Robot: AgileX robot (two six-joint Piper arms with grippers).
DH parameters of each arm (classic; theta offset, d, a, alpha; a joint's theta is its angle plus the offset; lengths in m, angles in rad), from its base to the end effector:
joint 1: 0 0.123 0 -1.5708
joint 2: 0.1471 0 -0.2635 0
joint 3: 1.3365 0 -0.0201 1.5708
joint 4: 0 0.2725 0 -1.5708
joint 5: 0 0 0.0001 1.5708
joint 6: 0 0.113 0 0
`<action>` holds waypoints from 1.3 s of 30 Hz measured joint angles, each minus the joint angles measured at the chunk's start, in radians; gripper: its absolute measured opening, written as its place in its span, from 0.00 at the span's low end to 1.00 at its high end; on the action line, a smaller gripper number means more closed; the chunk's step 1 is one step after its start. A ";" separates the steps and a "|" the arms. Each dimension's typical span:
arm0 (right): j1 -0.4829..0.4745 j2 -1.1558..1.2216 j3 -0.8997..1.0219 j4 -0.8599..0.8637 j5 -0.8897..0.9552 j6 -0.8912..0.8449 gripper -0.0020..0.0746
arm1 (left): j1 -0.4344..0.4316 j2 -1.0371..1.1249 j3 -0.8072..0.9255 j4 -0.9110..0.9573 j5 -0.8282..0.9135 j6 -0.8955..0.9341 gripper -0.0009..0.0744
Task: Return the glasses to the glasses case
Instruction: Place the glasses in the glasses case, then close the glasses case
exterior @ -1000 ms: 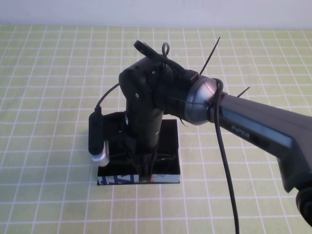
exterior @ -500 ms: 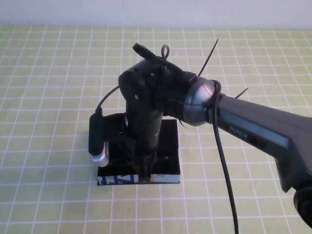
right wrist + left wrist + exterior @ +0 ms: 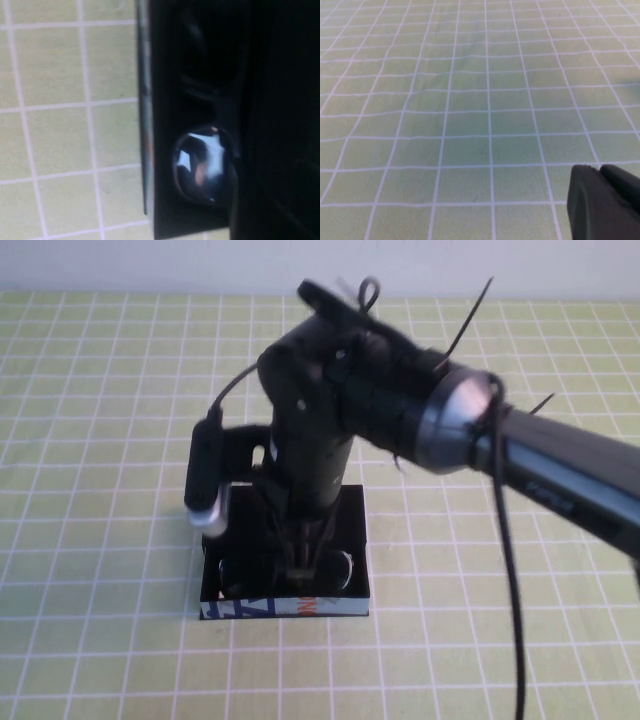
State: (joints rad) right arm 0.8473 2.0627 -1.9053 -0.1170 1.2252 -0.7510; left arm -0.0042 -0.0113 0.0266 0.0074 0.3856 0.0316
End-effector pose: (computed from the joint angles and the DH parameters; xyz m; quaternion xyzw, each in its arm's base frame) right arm 0.3145 0.3374 0.2274 -0.7172 0.6809 -0.0505 0.1396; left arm 0.1167 -0.0002 0.1633 0.0164 0.8087 0.0112 0.5879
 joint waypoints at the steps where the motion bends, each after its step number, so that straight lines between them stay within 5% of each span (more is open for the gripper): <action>1: -0.002 -0.016 0.000 -0.012 0.001 0.030 0.25 | 0.000 0.000 0.000 0.000 0.000 0.000 0.01; 10: -0.092 -0.084 0.000 0.000 0.005 0.147 0.03 | 0.000 0.000 0.000 0.000 0.000 0.000 0.01; 16: -0.215 -0.102 0.000 0.058 0.007 0.152 0.01 | 0.000 0.000 0.000 0.000 0.002 0.000 0.01; 26: -0.427 -0.154 0.000 0.444 0.012 0.143 0.01 | 0.000 0.000 0.000 0.000 0.002 0.000 0.01; 39: -0.449 -0.154 0.000 0.546 0.012 0.133 0.01 | 0.000 0.000 0.000 -0.204 -0.276 -0.283 0.01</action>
State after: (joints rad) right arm 0.3986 1.9092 -1.9053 0.4289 1.2373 -0.6180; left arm -0.0042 -0.0113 0.0266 -0.1970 0.1099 -0.2518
